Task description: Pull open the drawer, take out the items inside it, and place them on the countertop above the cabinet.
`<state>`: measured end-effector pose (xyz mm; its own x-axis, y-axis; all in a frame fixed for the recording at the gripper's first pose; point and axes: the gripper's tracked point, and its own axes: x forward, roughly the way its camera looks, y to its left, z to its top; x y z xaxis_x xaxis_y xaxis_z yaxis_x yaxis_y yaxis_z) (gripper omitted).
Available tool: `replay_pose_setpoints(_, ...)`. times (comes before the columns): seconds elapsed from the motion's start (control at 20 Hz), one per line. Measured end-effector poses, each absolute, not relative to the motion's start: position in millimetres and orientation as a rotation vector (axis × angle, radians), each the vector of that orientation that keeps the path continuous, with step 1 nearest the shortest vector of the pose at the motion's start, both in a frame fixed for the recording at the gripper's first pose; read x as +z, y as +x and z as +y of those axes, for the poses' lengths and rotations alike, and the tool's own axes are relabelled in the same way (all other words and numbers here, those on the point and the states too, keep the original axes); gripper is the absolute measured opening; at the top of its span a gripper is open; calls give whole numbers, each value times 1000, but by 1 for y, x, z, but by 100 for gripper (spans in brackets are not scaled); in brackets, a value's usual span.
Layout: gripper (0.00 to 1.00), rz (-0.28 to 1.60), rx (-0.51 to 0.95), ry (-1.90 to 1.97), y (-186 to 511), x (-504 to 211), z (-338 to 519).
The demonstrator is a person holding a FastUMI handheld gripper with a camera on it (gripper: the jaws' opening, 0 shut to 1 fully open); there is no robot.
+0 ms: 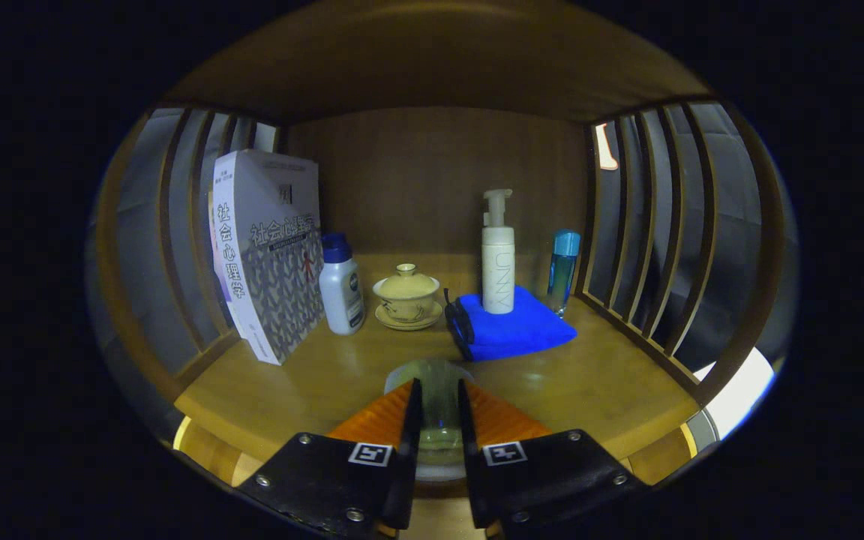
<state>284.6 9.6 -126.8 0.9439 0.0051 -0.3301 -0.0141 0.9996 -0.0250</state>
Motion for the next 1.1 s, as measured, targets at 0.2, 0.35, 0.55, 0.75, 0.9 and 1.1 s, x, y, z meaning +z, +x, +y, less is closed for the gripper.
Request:
replay_pose_setpoints(0.2,71,211,61,-1,267,-97,19)
replay_pose_setpoints(0.35,96,84,70,60,231,-59,19)
replay_pose_setpoints(0.55,95,-72,49,101,170,-17,12)
replay_pose_setpoints(0.75,94,-127,73,109,110,-15,19)
replay_pose_setpoints(0.9,94,-172,142,57,71,-36,38)
replay_pose_setpoints(1.1,94,-134,189,-25,32,-83,60)
